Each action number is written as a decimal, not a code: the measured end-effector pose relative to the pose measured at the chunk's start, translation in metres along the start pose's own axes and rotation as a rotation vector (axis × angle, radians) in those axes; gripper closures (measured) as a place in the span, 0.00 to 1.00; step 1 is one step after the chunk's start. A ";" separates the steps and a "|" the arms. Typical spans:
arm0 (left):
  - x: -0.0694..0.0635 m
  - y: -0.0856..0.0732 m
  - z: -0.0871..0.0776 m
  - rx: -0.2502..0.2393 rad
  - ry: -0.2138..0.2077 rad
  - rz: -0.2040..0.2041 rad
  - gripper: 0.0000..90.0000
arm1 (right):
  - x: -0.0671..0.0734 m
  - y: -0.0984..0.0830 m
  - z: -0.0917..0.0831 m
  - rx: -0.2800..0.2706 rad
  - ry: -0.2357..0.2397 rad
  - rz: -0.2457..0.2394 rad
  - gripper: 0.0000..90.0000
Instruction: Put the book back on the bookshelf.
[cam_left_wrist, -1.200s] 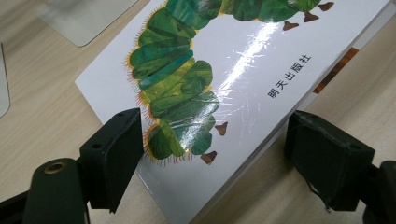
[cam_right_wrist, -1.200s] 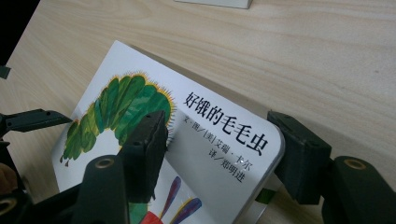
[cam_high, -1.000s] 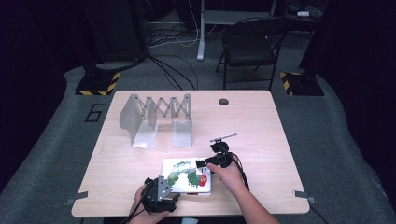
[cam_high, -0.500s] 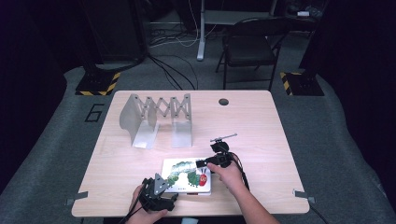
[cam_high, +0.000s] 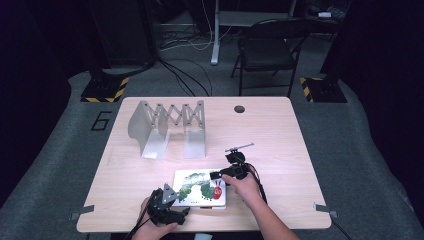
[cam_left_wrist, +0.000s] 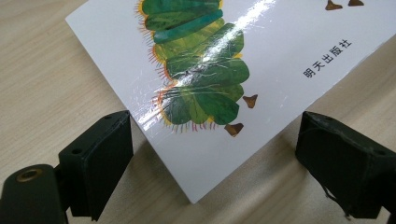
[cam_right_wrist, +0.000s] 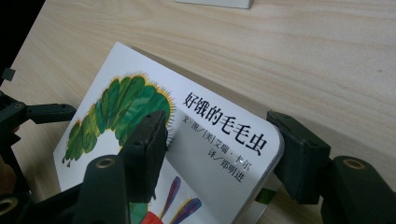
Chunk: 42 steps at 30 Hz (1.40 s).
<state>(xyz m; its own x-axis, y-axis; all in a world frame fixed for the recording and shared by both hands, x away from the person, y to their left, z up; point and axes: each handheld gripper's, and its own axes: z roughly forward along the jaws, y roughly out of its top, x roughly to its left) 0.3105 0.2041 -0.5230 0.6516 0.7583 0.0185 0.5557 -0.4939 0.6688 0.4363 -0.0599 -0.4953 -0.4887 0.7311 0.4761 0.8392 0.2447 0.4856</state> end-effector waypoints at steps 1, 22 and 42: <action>0.001 0.000 0.000 -0.006 -0.005 -0.003 0.13 | 0.000 0.000 0.000 0.001 0.000 0.000 0.44; 0.018 0.003 -0.017 -0.024 -0.092 -0.055 0.21 | -0.004 0.000 0.001 0.010 0.017 0.007 0.45; 0.028 0.006 -0.009 -0.062 -0.080 -0.123 0.21 | -0.004 -0.001 0.001 0.015 0.001 -0.003 0.45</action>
<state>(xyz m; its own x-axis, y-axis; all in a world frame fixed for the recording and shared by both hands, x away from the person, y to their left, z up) 0.3278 0.2265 -0.5113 0.6209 0.7739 -0.1244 0.6027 -0.3700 0.7070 0.4374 -0.0620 -0.4983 -0.4918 0.7294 0.4756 0.8410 0.2565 0.4764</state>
